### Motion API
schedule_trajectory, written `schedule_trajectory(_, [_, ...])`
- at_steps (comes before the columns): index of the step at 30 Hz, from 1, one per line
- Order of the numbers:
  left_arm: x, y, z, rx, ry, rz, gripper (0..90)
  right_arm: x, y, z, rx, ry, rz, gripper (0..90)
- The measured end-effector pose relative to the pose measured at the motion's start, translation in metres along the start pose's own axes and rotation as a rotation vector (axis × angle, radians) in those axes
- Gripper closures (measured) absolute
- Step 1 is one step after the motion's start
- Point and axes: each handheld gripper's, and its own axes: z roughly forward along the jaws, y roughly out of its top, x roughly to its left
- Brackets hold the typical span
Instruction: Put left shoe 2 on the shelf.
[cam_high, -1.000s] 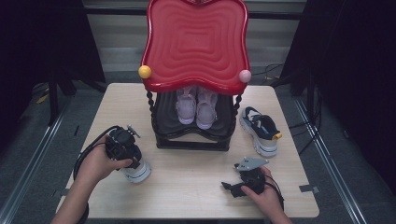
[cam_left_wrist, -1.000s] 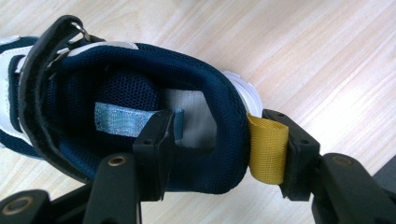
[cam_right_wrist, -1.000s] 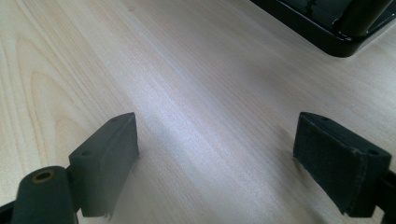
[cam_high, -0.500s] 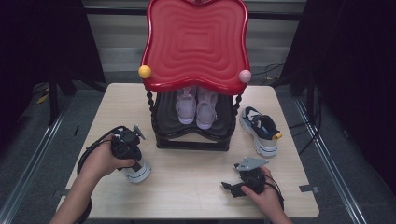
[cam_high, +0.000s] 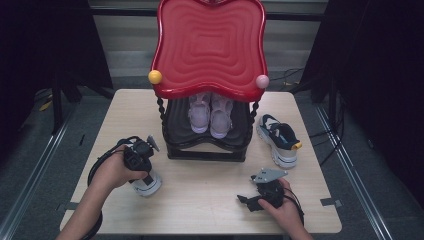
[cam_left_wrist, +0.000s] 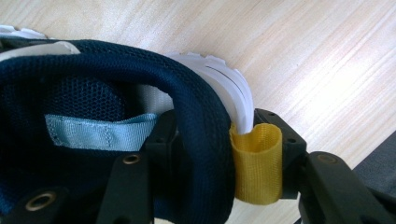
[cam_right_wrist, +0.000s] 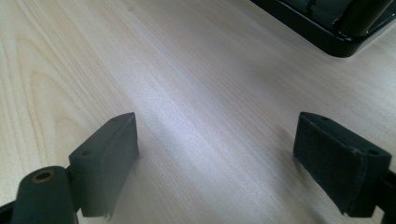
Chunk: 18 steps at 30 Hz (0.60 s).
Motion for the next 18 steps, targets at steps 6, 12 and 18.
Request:
schedule_trajectory(6, [-0.0011, 0.003, 0.0008, 0.015, 0.0, 0.011, 56.9, 0.0, 0.0, 0.0, 0.0, 0.0, 0.0, 13.5])
schedule_trajectory(12, [-0.0016, 0.0047, 0.0032, 0.037, -0.005, 0.017, 61.6, -0.0001, 0.0, 0.0, 0.0, 0.0, 0.0, 13.5])
schedule_trajectory(18, [-0.0014, 0.0055, 0.003, 0.051, 0.003, 0.023, 64.0, -0.0001, 0.0, 0.0001, 0.0, 0.0, -0.002, 13.5])
